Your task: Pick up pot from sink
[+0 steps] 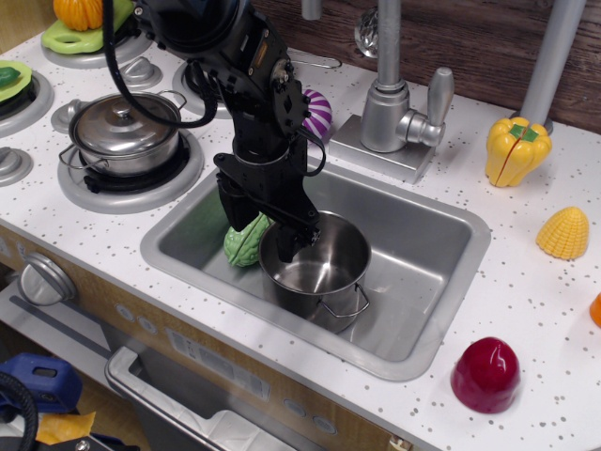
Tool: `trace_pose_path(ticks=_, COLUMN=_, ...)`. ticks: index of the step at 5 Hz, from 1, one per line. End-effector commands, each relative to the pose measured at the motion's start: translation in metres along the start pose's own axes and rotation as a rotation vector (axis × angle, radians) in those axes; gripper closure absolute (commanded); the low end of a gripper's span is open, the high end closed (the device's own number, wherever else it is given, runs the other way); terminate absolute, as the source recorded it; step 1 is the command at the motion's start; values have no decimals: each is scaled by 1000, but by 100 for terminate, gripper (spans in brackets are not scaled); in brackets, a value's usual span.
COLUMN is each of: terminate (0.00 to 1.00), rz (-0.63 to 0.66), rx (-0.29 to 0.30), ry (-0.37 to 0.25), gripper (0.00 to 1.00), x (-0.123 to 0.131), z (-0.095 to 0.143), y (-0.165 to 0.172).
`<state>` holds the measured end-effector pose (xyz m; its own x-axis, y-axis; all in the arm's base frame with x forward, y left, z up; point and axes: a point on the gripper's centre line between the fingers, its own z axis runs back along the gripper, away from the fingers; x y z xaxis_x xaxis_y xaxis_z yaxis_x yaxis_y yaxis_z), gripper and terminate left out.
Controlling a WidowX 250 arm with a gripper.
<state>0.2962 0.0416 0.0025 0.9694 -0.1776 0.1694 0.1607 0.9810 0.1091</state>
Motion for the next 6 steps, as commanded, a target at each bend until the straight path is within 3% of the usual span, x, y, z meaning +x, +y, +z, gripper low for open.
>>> trace_pose_path(ticks=1, terminate=0, rz=0, rx=0, ry=0, gripper=0, x=0, z=0, y=0)
trace_pose_path(ticks=4, terminate=0, rz=19, rx=-86, ry=-43, gripper=0, x=1, z=-26, y=13)
trace_pose_path(ticks=5, terminate=0, rz=48, rx=-85, ry=-54, gripper=100, x=1, z=-29, y=13)
trace_pose_path(ticks=6, terminate=0, rz=67, rx=-74, ry=-51, gripper=100, x=3, z=-23, y=10)
